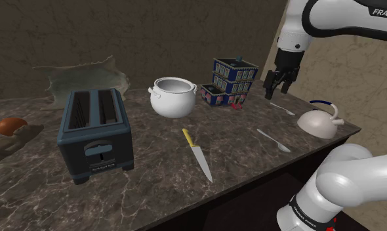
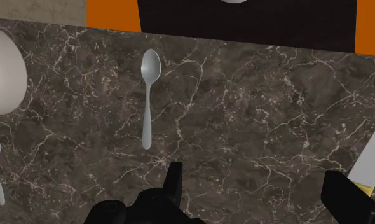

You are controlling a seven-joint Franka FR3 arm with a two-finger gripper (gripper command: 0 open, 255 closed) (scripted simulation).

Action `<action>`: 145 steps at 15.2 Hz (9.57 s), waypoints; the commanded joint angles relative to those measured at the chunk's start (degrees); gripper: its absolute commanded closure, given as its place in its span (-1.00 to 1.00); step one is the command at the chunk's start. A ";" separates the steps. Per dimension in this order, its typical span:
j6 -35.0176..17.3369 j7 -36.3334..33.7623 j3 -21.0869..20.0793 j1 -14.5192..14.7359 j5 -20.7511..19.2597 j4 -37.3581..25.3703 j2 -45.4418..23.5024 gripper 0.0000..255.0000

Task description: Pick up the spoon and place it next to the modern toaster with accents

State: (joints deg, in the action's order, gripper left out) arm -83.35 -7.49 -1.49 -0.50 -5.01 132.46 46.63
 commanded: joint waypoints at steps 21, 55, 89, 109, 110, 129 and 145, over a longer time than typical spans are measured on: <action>-27.40 20.95 28.09 -6.06 -4.79 16.50 -15.22 -1.00; -32.60 24.16 31.85 -6.04 -4.11 18.45 -19.68 1.00; -4.55 21.38 25.87 -5.70 -1.95 -2.87 -12.74 1.00; 3.73 10.81 16.19 -2.90 4.48 -8.51 -10.11 1.00; 3.54 9.37 14.98 -2.53 5.33 -8.03 -9.76 1.00; -3.78 -16.31 -7.08 5.50 20.66 -10.40 -15.42 1.00; -11.11 -38.56 -24.49 10.62 21.01 -30.25 -37.29 1.00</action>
State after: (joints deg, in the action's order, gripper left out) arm -94.23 -44.06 -24.70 9.75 16.73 104.72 11.75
